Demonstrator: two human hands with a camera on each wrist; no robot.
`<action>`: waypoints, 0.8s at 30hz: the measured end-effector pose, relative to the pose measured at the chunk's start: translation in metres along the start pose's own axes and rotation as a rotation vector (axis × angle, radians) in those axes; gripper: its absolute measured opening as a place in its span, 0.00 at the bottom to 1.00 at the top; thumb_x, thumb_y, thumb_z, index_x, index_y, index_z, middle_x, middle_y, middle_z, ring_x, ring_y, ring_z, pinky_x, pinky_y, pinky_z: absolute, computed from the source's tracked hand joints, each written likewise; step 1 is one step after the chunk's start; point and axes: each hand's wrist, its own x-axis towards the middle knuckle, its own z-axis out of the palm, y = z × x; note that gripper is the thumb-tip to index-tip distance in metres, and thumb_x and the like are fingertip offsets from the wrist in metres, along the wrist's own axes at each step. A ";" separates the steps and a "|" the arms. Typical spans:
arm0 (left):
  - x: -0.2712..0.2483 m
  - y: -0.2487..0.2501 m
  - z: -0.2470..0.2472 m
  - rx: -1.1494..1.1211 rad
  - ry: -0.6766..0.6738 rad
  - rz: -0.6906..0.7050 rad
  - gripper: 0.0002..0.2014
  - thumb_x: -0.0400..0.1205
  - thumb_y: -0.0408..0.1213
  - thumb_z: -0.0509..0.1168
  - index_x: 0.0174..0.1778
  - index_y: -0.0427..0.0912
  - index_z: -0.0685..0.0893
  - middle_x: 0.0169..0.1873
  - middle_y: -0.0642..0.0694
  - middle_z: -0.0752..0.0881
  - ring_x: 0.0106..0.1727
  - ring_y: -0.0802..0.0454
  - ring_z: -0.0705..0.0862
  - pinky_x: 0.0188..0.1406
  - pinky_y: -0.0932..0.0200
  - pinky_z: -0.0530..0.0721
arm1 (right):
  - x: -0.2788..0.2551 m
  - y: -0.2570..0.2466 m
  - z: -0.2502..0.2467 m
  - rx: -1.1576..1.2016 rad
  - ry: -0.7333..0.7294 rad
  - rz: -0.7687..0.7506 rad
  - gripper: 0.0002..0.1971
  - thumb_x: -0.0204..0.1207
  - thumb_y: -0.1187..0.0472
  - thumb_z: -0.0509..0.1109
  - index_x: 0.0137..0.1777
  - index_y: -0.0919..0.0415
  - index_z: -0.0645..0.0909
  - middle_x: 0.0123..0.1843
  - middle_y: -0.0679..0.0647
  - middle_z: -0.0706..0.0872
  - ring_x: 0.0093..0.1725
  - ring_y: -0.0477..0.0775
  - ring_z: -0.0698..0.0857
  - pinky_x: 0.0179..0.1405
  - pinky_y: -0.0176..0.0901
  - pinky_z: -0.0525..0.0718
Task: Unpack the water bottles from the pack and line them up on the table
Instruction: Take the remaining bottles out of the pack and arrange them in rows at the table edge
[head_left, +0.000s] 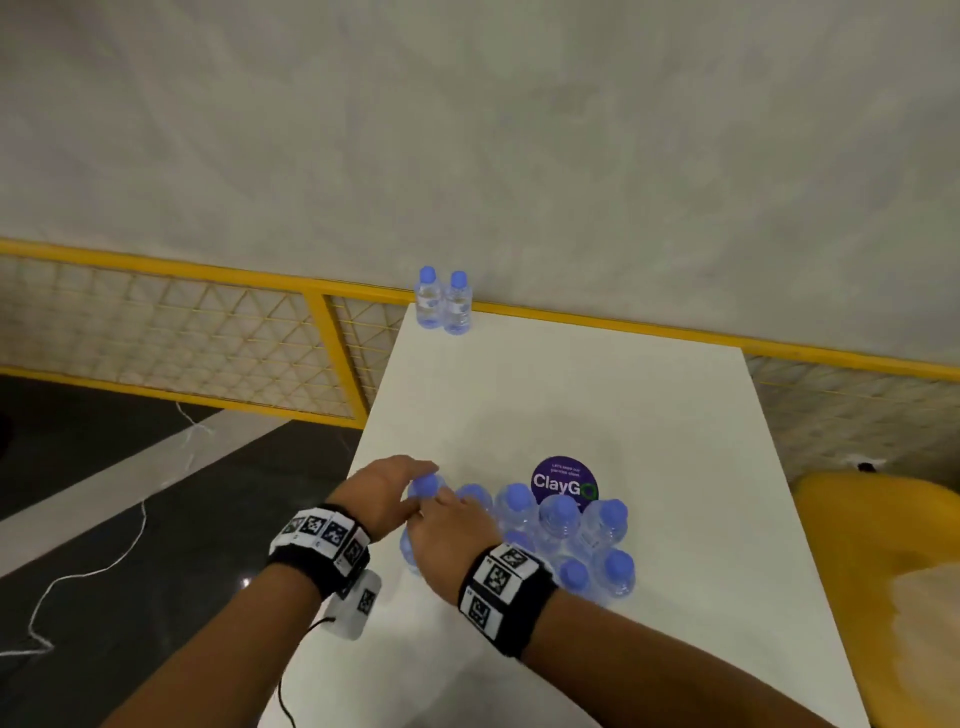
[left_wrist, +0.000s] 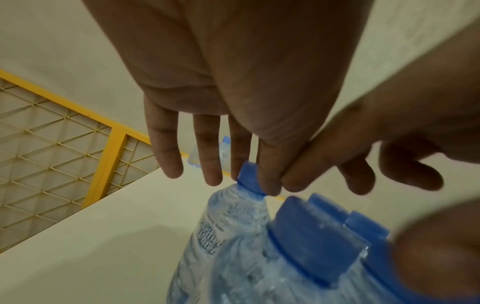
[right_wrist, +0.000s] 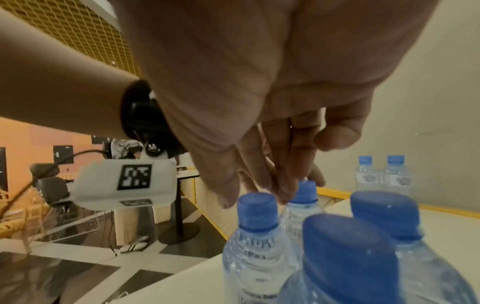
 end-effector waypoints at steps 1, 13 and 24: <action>0.003 -0.001 0.001 0.001 0.001 -0.004 0.26 0.84 0.41 0.70 0.80 0.52 0.77 0.75 0.50 0.81 0.75 0.49 0.79 0.77 0.58 0.72 | 0.009 -0.003 -0.001 -0.008 -0.069 0.028 0.14 0.82 0.65 0.63 0.66 0.67 0.80 0.67 0.64 0.81 0.70 0.68 0.75 0.61 0.62 0.80; 0.023 -0.023 -0.016 0.106 0.153 0.007 0.14 0.80 0.36 0.69 0.61 0.51 0.83 0.53 0.49 0.85 0.53 0.42 0.88 0.50 0.48 0.87 | 0.030 0.012 -0.024 0.090 -0.065 0.033 0.13 0.83 0.66 0.60 0.65 0.69 0.76 0.61 0.65 0.81 0.57 0.67 0.82 0.54 0.56 0.80; 0.141 -0.036 -0.144 0.065 0.327 0.034 0.12 0.82 0.37 0.71 0.60 0.39 0.87 0.56 0.38 0.88 0.57 0.36 0.85 0.57 0.47 0.83 | 0.136 0.154 -0.145 0.405 0.234 0.226 0.07 0.73 0.53 0.75 0.43 0.52 0.80 0.42 0.52 0.81 0.45 0.58 0.84 0.41 0.42 0.74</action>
